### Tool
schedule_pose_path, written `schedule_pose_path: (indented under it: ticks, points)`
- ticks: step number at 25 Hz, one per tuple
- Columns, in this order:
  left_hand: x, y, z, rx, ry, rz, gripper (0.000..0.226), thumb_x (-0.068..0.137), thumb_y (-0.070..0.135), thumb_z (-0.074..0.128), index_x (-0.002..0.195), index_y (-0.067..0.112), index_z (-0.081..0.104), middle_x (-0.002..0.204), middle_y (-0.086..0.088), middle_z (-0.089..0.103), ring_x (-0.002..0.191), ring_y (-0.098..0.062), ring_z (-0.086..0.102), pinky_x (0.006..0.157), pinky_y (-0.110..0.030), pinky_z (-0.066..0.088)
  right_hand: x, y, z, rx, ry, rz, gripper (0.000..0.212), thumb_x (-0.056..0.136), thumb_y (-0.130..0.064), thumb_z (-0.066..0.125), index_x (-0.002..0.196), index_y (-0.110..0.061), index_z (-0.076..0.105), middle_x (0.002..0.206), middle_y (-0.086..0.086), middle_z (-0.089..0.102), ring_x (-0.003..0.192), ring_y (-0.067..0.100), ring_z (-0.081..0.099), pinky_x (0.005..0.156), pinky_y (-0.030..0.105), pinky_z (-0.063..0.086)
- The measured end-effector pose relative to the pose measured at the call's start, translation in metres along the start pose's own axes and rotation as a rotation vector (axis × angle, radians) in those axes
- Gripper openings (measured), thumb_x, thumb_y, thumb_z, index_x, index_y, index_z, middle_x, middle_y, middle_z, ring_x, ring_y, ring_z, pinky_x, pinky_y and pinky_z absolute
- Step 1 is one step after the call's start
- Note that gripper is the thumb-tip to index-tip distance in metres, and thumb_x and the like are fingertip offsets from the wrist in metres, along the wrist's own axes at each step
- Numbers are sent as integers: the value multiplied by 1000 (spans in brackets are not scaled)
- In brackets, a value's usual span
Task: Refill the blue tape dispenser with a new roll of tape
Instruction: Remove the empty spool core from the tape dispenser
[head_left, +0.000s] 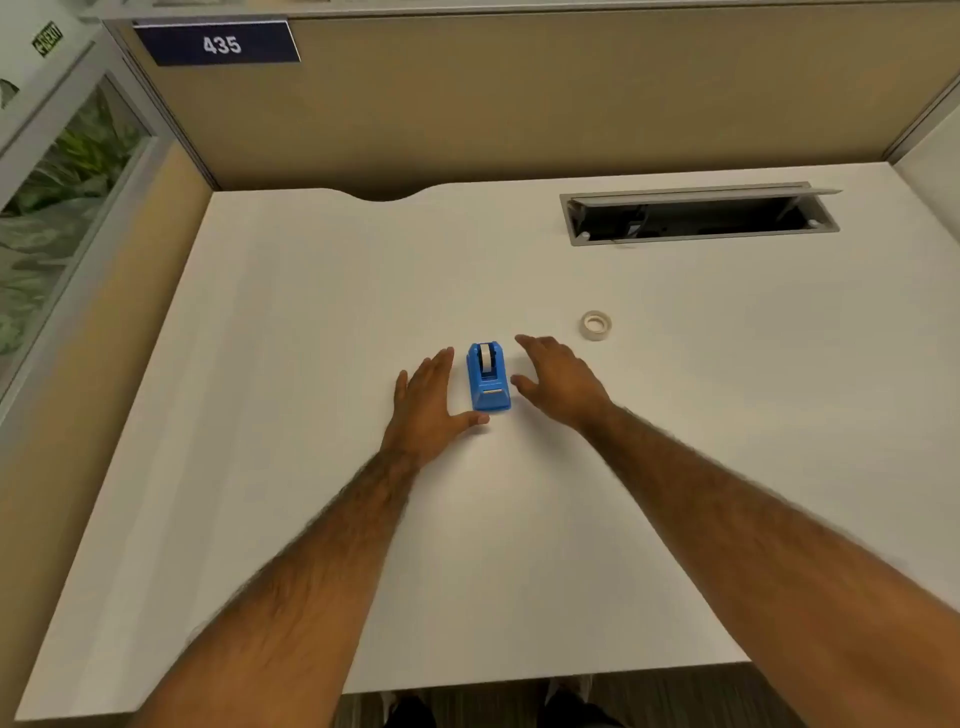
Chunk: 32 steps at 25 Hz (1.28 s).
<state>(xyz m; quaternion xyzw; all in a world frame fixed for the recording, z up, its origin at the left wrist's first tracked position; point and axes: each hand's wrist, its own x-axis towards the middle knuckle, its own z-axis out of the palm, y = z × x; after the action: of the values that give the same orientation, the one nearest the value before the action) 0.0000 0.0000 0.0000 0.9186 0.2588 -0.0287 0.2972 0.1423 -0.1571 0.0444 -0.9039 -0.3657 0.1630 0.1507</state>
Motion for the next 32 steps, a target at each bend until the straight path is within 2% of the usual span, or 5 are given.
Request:
schedule_pose_path:
  ticks: [7, 15, 20, 23, 32]
  points:
    - [13, 16, -6, -57, 7, 45, 99, 81, 61, 68, 158, 24, 18, 165, 3, 25, 153, -17, 20, 124, -43, 0, 32, -21, -8, 53, -79, -110, 64, 88, -31, 68, 146, -25, 42, 144, 3, 52, 125, 23, 53, 99, 37, 47]
    - [18, 13, -6, -87, 3, 62, 96, 80, 57, 72, 157, 25, 24, 161, 4, 35, 154, -18, 19, 124, -44, 1, 43, -29, -5, -27, -106, -156, 33, 85, -27, 68, 116, -17, 65, 111, 3, 63, 97, 20, 61, 85, 36, 54]
    - [12, 22, -13, -251, -3, 28, 101, 73, 46, 84, 155, 23, 30, 160, 3, 36, 150, -17, 26, 120, -33, 17, 45, -30, -6, -24, -117, -156, 33, 85, -26, 66, 116, -17, 64, 110, 2, 64, 97, 21, 61, 85, 35, 54]
    - [10, 32, -16, -459, 38, -25, 88, 78, 41, 81, 152, 22, 38, 158, 2, 40, 144, -15, 36, 110, -22, 26, 45, -30, -7, -3, -114, -152, 30, 83, -28, 67, 112, -19, 65, 107, 1, 64, 96, 21, 62, 83, 36, 54]
    - [22, 48, -24, -620, 316, -77, 50, 91, 37, 69, 136, 17, 60, 141, 1, 59, 131, -14, 53, 108, -29, 44, 37, -29, -21, 167, 23, -161, 40, 89, -22, 69, 126, -13, 59, 120, 5, 66, 100, 20, 63, 82, 25, 48]
